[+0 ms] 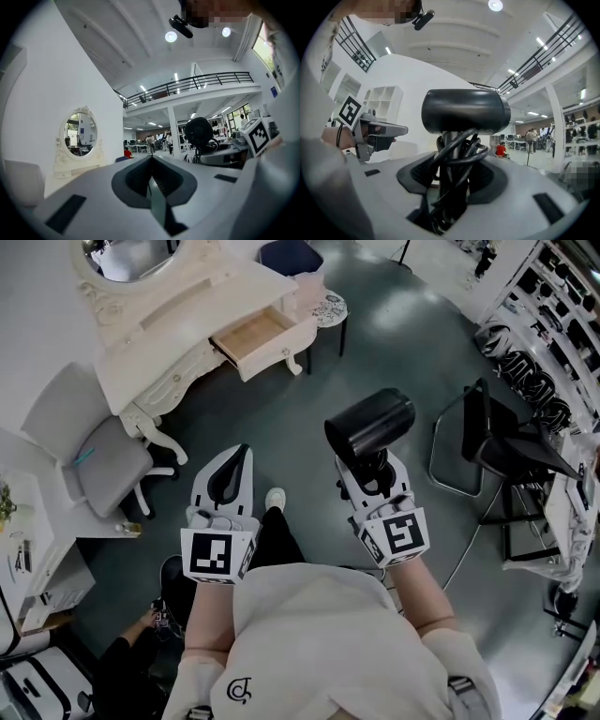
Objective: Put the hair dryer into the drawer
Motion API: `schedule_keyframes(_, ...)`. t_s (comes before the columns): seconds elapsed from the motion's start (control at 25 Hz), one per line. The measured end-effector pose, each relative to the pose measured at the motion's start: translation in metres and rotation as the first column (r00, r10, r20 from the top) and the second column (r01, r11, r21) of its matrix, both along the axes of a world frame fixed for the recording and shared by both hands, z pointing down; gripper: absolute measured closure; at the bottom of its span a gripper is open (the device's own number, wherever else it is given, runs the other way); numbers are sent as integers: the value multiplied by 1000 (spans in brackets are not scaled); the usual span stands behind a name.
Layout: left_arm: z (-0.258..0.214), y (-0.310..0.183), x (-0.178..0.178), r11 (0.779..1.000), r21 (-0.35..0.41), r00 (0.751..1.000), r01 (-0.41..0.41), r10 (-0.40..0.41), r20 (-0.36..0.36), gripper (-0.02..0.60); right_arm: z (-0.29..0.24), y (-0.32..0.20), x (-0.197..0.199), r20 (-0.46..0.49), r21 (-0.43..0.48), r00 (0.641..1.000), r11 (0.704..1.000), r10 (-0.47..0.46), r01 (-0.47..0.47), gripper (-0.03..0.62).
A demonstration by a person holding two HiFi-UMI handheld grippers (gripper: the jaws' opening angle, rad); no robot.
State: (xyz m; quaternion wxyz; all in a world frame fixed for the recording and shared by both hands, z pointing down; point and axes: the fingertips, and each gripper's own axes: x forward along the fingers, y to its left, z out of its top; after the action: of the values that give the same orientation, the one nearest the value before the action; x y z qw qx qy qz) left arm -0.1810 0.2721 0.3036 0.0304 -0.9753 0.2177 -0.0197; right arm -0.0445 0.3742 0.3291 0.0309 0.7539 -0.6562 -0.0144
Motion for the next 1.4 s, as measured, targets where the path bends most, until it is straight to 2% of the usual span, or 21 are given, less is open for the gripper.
schedule_keyframes(0.48, -7, -215, 74, 997, -11, 997, -72, 72, 11, 571, 3, -207, 70, 46, -41, 997, 997, 59, -57, 404)
schedule_keyframes(0.72, -2, -298, 96, 999, -22, 998, -46, 46, 44, 571, 6, -290, 100, 53, -79, 998, 996, 47, -43, 404)
schedule_keyframes(0.92, 2, -342, 101, 999, -32, 999, 15, -13, 45, 571, 21, -344, 117, 70, -110, 998, 994, -12, 19, 403)
schedule_keyframes(1.16, 11, -386, 123, 992, -22, 991, 121, -120, 53, 571, 32, -409, 151, 79, -111, 990, 986, -116, 124, 402)
schedule_keyframes(1.28, 15, -407, 136, 979, -15, 978, 204, -203, 48, 571, 33, -447, 173, 78, -96, 977, 974, -197, 205, 402)
schedule_keyframes(1.4, 16, -427, 157, 956, -20, 956, 292, -291, 30, 571, 34, -480, 197, 73, -92, 954, 950, -292, 298, 404)
